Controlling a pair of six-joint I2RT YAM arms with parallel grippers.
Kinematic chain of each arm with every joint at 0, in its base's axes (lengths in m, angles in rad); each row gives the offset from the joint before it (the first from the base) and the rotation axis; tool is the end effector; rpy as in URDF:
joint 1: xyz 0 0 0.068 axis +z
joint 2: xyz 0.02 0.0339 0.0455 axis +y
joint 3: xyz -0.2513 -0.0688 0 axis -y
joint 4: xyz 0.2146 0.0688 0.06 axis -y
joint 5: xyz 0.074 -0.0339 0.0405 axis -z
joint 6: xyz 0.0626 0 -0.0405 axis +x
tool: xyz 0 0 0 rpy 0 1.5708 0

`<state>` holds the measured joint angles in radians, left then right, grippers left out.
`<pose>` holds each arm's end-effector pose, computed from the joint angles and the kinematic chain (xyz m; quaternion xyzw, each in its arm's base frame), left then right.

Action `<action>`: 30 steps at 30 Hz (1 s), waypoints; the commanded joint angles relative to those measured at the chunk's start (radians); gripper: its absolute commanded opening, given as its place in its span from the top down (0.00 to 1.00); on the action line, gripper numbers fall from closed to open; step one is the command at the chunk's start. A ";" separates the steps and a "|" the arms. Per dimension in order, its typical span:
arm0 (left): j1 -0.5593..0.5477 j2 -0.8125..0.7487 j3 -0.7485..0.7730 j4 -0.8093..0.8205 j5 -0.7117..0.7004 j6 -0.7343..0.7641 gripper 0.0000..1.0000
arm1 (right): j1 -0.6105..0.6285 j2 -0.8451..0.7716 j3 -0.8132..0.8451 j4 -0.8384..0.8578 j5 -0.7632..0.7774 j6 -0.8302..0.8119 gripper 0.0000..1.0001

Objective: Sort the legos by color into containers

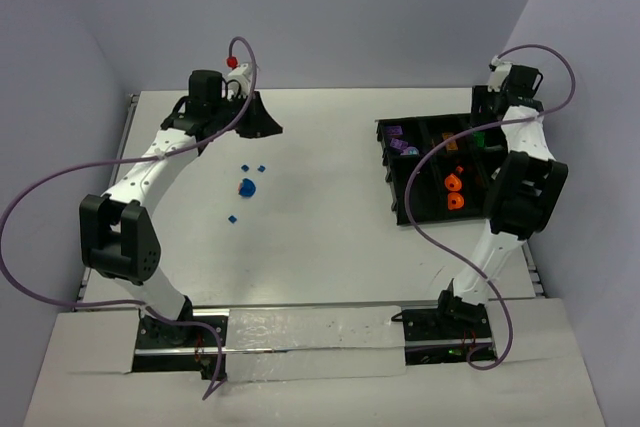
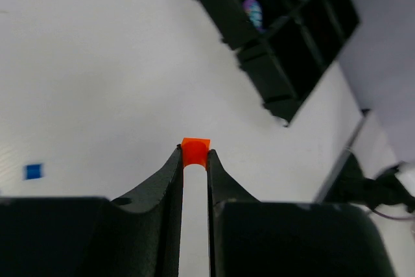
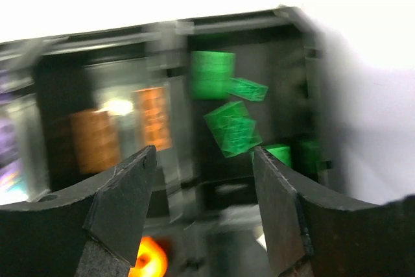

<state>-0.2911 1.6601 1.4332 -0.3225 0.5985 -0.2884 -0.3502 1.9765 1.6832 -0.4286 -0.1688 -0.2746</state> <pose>0.3464 -0.1406 0.3083 0.1452 0.8334 -0.3799 0.3741 0.4205 -0.1424 0.2501 -0.0004 0.9087 -0.0530 0.4141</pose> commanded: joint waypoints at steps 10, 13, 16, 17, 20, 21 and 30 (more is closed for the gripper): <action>0.012 -0.131 -0.359 0.773 0.600 -0.787 1.00 | 0.421 -0.576 -0.271 0.009 -0.632 -0.037 0.36; 0.012 -0.140 -0.406 0.868 0.628 -0.908 1.00 | 0.567 -0.570 -0.242 -0.031 -0.675 -0.022 0.39; 0.012 -0.141 -0.435 0.951 0.654 -1.048 1.00 | 0.686 -0.553 -0.222 -0.065 -0.712 -0.029 0.41; 0.012 -0.143 -0.442 0.965 0.657 -1.076 1.00 | 0.715 -0.546 -0.211 -0.080 -0.714 -0.037 0.42; 0.012 -0.154 -0.466 0.985 0.653 -1.113 1.00 | 0.799 -0.537 -0.200 -0.102 -0.700 -0.048 0.42; 0.012 -0.156 -0.471 0.986 0.649 -1.118 1.00 | 0.806 -0.534 -0.198 -0.104 -0.696 -0.048 0.42; 0.008 -0.166 -0.484 0.987 0.636 -1.138 1.00 | 0.917 -0.514 -0.180 -0.092 -0.655 -0.050 0.39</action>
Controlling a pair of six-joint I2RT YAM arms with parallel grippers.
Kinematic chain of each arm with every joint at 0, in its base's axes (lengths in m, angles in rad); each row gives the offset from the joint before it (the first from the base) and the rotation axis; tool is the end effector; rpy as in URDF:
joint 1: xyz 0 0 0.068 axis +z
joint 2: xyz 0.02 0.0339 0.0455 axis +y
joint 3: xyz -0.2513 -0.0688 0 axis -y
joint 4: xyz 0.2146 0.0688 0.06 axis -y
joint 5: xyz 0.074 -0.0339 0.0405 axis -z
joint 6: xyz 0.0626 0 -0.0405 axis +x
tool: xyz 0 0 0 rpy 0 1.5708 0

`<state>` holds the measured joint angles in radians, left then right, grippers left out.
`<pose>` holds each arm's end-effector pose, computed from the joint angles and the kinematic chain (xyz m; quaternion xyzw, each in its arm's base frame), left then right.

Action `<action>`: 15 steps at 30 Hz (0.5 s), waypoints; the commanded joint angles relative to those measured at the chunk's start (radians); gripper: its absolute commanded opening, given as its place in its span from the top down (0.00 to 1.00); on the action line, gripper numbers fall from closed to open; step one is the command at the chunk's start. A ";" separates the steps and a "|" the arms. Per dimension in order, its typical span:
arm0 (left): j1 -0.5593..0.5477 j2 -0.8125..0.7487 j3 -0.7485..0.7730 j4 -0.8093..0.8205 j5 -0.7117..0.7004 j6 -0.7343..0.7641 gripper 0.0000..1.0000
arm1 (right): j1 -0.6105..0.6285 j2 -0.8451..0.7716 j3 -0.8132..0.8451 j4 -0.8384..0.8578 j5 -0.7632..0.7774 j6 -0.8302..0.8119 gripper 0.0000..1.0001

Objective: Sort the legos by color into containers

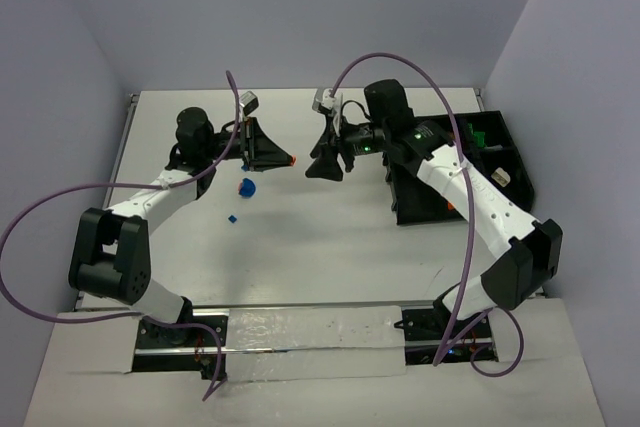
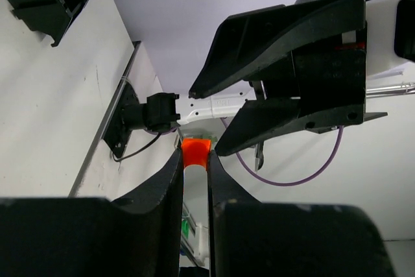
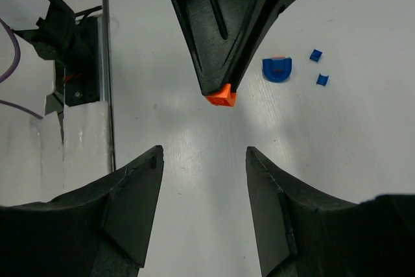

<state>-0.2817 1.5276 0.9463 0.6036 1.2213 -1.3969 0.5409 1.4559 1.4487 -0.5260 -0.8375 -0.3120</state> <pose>0.2880 -0.1446 0.2990 0.0447 0.7030 -0.7037 0.0929 0.2384 0.1974 0.3627 -0.5117 0.6389 0.4025 0.4097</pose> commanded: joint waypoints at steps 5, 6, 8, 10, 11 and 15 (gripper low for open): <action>-0.011 -0.038 0.000 0.050 0.011 -0.021 1.00 | 0.060 0.027 0.074 0.003 0.052 -0.030 0.33; -0.013 -0.040 -0.001 0.048 0.010 -0.019 1.00 | 0.065 0.030 0.078 0.004 0.060 -0.029 0.33; -0.017 -0.042 -0.001 0.033 0.007 -0.005 1.00 | 0.073 0.042 0.091 0.007 0.065 -0.029 0.33; -0.020 -0.045 -0.002 0.029 0.007 -0.001 1.00 | 0.079 0.052 0.098 0.012 0.072 -0.026 0.33; -0.021 -0.044 -0.002 0.028 0.007 0.000 1.00 | 0.080 0.055 0.102 0.012 0.074 -0.026 0.33; -0.025 -0.042 0.001 0.022 0.004 0.003 1.00 | 0.099 0.070 0.121 0.016 0.082 -0.025 0.33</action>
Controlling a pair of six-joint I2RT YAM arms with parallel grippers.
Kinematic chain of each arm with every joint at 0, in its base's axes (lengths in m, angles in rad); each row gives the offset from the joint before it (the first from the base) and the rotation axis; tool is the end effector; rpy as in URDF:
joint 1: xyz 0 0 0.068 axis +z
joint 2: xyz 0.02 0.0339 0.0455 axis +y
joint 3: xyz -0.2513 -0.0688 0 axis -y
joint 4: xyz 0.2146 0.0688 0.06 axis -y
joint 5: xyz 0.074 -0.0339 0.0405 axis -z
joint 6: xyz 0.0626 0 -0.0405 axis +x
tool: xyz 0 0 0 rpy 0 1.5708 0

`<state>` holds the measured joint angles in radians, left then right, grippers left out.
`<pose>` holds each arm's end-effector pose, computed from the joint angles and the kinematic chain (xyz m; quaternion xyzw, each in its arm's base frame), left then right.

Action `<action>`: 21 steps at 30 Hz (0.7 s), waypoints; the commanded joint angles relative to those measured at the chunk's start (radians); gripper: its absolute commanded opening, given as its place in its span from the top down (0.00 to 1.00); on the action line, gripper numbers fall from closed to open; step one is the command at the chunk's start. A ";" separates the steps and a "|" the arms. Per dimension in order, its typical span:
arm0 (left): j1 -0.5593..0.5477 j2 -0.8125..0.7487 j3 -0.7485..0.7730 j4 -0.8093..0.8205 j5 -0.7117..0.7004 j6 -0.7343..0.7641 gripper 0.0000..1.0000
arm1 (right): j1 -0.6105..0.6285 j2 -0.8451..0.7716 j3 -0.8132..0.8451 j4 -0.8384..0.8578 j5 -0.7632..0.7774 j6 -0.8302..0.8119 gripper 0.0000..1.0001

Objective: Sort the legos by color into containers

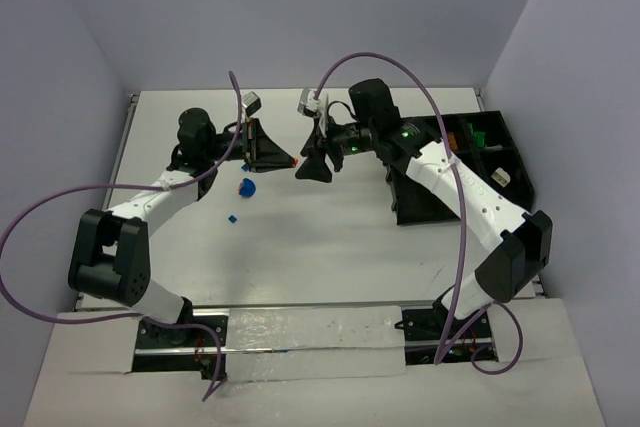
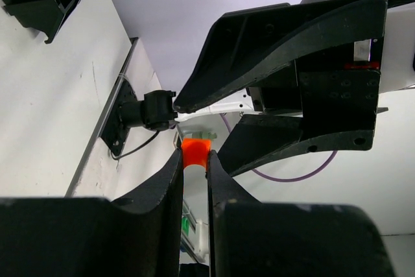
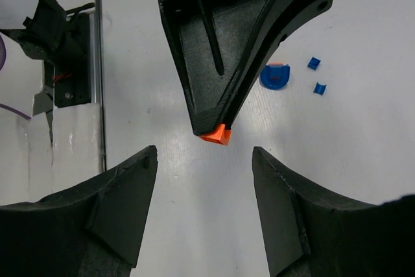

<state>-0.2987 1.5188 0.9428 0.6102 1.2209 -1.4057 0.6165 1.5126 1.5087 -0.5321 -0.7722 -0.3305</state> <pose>0.2837 -0.1489 0.3012 0.0513 0.7011 -0.7058 0.0880 0.2378 0.2220 0.3628 -0.5329 0.6316 0.3892 0.4069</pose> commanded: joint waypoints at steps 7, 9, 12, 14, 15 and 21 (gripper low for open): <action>-0.014 -0.028 0.010 0.002 0.000 0.017 1.00 | 0.038 0.030 0.076 0.029 0.034 -0.010 0.37; -0.015 -0.029 0.007 -0.002 -0.002 0.020 1.00 | 0.040 0.033 0.078 0.030 0.035 -0.008 0.41; -0.016 -0.028 0.004 -0.006 -0.005 0.023 1.00 | 0.042 0.035 0.081 0.035 0.038 -0.007 0.55; -0.016 -0.028 0.004 -0.011 -0.006 0.025 1.00 | 0.042 0.035 0.081 0.037 0.040 -0.008 0.61; -0.016 -0.028 0.005 -0.012 -0.006 0.025 1.00 | 0.042 0.035 0.079 0.039 0.040 -0.008 0.64; -0.016 -0.022 0.007 -0.010 -0.008 0.022 1.00 | 0.042 0.036 0.074 0.042 0.040 -0.014 0.86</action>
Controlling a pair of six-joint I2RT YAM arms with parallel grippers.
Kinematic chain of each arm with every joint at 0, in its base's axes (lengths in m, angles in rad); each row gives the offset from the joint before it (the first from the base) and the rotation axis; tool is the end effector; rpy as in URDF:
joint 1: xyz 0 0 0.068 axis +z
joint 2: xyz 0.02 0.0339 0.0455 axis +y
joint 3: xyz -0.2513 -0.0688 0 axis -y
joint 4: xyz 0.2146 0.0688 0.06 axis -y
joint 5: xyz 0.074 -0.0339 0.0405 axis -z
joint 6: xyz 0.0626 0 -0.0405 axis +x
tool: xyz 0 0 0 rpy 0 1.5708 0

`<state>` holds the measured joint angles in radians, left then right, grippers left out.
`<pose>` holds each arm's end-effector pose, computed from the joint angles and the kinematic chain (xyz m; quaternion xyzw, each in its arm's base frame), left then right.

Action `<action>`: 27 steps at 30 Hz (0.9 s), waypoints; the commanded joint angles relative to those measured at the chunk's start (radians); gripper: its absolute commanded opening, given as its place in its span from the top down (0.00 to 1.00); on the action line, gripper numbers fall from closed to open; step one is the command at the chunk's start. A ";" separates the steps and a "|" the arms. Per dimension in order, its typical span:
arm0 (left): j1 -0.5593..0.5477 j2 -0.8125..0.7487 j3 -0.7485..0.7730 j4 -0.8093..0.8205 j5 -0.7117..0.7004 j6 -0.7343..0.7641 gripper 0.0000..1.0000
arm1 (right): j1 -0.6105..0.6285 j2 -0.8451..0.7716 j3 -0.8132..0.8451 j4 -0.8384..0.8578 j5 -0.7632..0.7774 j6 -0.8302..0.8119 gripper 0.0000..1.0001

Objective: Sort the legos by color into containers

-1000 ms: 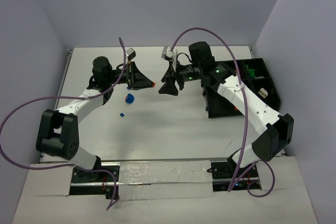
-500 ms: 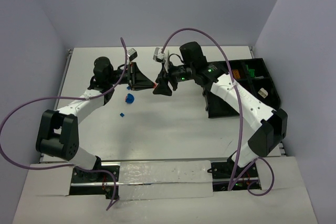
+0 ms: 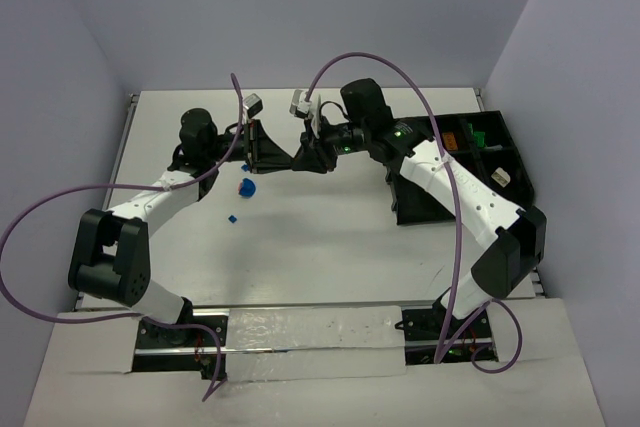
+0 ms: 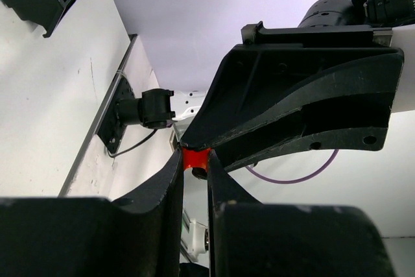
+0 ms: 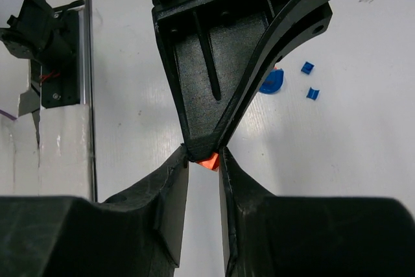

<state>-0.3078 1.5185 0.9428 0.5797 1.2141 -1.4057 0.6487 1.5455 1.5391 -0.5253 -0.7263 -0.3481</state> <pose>0.2828 -0.1515 0.2983 0.0424 0.7053 -0.7034 0.0769 0.2400 0.2342 0.3621 -0.5428 0.6284 0.3744 0.4127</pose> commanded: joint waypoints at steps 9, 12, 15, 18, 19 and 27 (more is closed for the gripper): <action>0.001 -0.011 0.011 0.053 0.005 -0.004 0.91 | 0.010 -0.009 0.025 0.021 0.002 -0.018 1.00; 0.013 -0.009 0.007 0.051 -0.002 -0.004 0.44 | 0.011 -0.015 0.021 0.015 0.004 -0.023 1.00; 0.031 -0.012 0.001 0.018 -0.018 0.019 0.13 | 0.009 -0.019 0.011 0.009 0.007 -0.028 1.00; 0.057 -0.014 -0.009 0.015 -0.027 0.022 0.01 | 0.007 -0.029 -0.011 0.007 0.009 -0.032 1.00; 0.069 -0.014 -0.013 0.016 -0.031 0.022 0.01 | 0.005 -0.031 -0.017 0.006 0.013 -0.033 1.00; 0.141 -0.040 0.233 -0.680 -0.247 0.694 0.01 | -0.196 -0.138 -0.185 -0.023 0.028 -0.024 1.00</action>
<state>-0.1818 1.5170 0.9804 0.3541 1.1487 -1.1939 0.5829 1.5090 1.4189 -0.5298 -0.7236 -0.3651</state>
